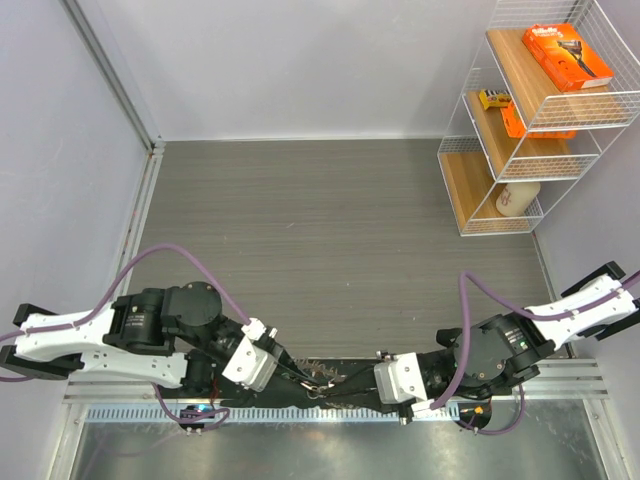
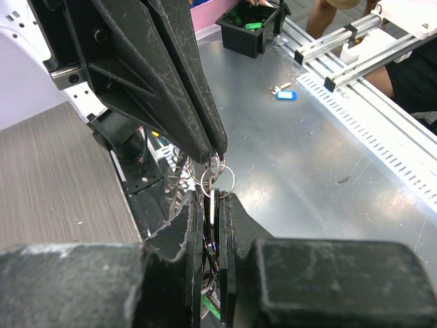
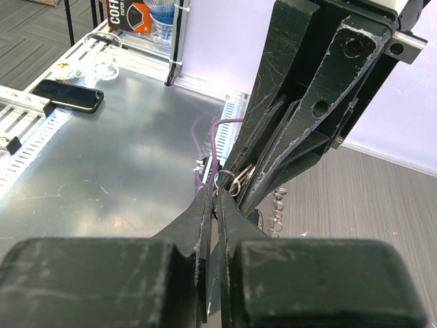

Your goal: Put the keys on the keyring

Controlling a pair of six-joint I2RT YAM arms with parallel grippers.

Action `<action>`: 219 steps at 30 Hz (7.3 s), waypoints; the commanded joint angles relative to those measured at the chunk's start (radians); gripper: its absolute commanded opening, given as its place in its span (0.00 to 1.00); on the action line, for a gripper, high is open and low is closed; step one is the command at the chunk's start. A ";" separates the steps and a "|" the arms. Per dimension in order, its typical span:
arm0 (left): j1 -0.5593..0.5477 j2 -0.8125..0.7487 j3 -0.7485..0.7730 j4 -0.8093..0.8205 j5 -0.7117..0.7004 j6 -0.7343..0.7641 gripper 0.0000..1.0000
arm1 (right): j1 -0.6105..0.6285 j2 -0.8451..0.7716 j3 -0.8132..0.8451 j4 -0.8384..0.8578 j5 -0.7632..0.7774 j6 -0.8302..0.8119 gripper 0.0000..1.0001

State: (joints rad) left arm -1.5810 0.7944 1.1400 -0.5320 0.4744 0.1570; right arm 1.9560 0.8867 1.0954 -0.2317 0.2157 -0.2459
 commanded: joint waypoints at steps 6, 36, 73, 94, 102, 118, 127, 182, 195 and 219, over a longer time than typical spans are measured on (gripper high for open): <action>-0.011 -0.037 0.023 0.058 0.128 0.015 0.00 | 0.001 -0.051 0.021 0.103 0.083 -0.018 0.05; -0.013 -0.044 0.026 0.038 0.268 0.003 0.00 | 0.001 0.084 0.086 0.034 0.201 0.008 0.11; -0.014 -0.061 0.023 0.030 0.161 -0.013 0.00 | -0.034 0.161 0.103 -0.004 0.247 0.042 0.31; -0.014 -0.129 -0.036 0.102 -0.138 -0.063 0.00 | -0.035 0.276 0.103 0.058 0.757 0.194 0.27; -0.014 -0.149 -0.054 0.130 -0.138 -0.071 0.00 | -0.039 0.287 0.072 0.100 0.782 0.224 0.28; -0.014 -0.133 -0.033 0.110 0.013 -0.070 0.00 | -0.040 0.267 0.054 0.043 0.429 0.102 0.25; -0.014 -0.126 -0.033 0.101 0.070 -0.068 0.00 | -0.040 0.190 -0.015 0.140 0.364 0.066 0.05; -0.014 -0.054 0.009 -0.048 -0.296 -0.108 0.00 | -0.032 0.100 0.161 -0.228 0.188 0.010 0.47; -0.014 -0.072 0.004 -0.054 -0.393 -0.122 0.00 | -0.028 0.107 0.167 -0.244 0.249 -0.004 0.47; -0.014 -0.119 -0.029 -0.017 -0.425 -0.148 0.01 | 0.009 0.250 0.222 -0.302 0.424 -0.079 0.46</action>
State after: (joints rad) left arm -1.5925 0.6991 1.0977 -0.6403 0.0628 0.0227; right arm 1.9491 1.1133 1.2732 -0.5289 0.5735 -0.2897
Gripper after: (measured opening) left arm 0.130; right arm 0.476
